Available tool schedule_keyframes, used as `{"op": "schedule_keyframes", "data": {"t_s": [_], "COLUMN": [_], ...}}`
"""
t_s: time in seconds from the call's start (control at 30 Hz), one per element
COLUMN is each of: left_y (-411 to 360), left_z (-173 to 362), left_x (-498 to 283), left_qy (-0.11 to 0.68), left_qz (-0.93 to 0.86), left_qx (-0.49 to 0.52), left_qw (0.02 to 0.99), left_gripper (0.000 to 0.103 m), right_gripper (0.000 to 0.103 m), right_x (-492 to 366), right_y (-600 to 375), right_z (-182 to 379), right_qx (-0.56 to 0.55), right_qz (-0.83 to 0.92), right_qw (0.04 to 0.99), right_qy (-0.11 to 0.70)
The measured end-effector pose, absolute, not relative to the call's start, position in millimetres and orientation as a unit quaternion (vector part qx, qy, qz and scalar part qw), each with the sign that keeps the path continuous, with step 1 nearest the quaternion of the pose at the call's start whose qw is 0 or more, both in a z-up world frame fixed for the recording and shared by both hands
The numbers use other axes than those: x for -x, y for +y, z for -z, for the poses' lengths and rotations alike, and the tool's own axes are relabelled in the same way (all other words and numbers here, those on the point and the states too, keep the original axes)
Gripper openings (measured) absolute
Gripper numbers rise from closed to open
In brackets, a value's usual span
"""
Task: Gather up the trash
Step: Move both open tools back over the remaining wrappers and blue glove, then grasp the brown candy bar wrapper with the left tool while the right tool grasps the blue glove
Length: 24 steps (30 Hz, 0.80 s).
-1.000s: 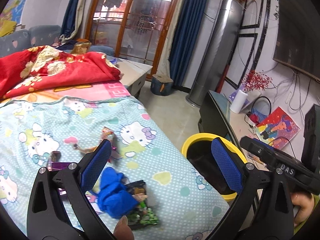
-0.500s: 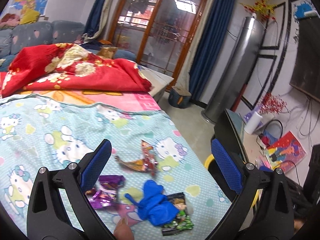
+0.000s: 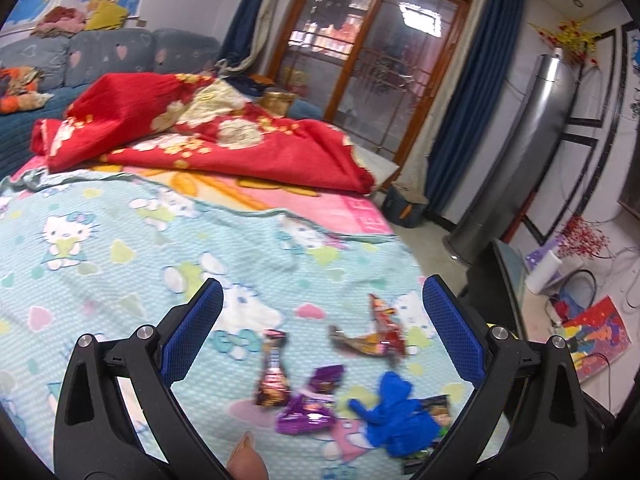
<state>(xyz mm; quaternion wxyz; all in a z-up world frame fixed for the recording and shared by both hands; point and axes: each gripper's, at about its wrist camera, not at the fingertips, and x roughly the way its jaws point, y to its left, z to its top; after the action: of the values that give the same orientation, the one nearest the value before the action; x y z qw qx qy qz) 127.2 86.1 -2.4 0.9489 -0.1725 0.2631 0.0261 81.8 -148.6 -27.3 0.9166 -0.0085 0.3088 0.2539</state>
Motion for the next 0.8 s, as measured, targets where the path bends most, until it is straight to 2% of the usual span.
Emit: {"op": "schedule_keyframes", "data": {"t_s": [0.37,0.53,0.8], "left_y": [111,115,110], "left_z": [38,63,87], "left_x": [-140,-148,-156], "left_qy": [0.328,0.371,0.415], "left_qz": [-0.057,-0.041,-0.014], "left_qx": [0.167,0.183,0.195], "left_qw": [0.928,0.910,0.889], "left_gripper": [0.090,0.065,0.039], "right_gripper": [0.064,0.064,0.057], "right_x": [-79,-84,-97], "right_y": [-109,-97,-78], "right_z": [40,50,72], "right_qx": [0.058,0.073,0.108], "right_qz": [-0.284,-0.291,-0.289], "right_qw": [0.900,0.891,0.878], "right_qy": [0.326,0.340,0.366]}}
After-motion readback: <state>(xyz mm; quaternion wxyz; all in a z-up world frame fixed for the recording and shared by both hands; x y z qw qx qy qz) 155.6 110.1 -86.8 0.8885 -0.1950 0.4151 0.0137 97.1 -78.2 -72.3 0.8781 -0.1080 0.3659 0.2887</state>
